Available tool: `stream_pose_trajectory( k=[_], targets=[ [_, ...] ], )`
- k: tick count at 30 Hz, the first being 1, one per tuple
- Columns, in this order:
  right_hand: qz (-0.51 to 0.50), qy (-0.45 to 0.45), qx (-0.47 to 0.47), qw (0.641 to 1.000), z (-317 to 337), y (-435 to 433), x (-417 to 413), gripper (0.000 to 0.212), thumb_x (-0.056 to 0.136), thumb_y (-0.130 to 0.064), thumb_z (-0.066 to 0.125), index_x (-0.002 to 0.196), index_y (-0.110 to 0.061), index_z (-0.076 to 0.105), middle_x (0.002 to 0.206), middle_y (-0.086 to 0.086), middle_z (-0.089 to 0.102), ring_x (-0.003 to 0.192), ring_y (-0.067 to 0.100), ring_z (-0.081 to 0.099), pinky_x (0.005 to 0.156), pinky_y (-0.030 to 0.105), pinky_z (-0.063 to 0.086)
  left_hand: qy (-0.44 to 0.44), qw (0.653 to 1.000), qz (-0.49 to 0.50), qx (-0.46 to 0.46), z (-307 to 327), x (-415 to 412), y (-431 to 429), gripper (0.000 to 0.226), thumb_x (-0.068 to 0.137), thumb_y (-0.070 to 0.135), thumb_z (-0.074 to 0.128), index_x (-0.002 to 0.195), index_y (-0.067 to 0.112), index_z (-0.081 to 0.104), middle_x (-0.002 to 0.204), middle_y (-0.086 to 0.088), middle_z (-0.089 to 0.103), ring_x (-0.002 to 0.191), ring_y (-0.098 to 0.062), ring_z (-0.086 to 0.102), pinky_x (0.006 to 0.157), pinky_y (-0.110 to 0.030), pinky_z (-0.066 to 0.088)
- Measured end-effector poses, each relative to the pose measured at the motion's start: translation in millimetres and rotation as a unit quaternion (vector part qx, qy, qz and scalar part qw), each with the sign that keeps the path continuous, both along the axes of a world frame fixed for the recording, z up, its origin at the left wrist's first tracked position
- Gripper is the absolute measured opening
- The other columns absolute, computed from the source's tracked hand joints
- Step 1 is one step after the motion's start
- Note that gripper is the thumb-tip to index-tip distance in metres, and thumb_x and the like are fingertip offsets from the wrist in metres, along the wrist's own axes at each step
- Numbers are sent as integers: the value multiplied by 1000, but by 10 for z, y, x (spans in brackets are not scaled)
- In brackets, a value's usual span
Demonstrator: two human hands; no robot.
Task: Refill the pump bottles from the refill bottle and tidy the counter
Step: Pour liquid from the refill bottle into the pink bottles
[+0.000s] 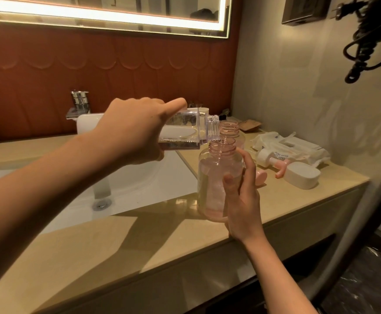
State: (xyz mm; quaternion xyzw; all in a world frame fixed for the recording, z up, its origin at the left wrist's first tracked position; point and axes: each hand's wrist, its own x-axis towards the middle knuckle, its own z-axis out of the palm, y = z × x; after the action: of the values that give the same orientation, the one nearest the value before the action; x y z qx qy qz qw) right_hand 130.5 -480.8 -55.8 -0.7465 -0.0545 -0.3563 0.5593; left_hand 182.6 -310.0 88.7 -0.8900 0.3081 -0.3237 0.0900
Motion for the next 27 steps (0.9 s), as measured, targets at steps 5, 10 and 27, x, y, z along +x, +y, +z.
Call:
stream_pose_trajectory(
  k=[5,10,27],
  targets=[
    [3,-2,3,1000,-1,3,9,63,72,-86,34,128,-60,24,141,-7,46,127,10,46,103,48,40,8,1000,-4,-3,-5,5,2,78,74,32,75,136,28,27,100,0,59,79,-17,53,53,-23,39],
    [3,-2,3,1000,-3,-1,16,64,73,-84,35,130,-57,26,141,-8,46,127,10,46,103,49,40,7,1000,-4,-2,-4,7,2,79,74,31,75,137,27,27,100,-1,58,80,-18,52,55,-26,40],
    [-2,-2,2,1000,-8,0,17,64,72,-85,34,130,-58,24,141,-8,45,128,11,46,103,49,40,-13,1000,-6,4,2,34,1,84,75,33,74,140,29,21,109,-1,59,82,-15,50,50,-20,32]
  ],
)
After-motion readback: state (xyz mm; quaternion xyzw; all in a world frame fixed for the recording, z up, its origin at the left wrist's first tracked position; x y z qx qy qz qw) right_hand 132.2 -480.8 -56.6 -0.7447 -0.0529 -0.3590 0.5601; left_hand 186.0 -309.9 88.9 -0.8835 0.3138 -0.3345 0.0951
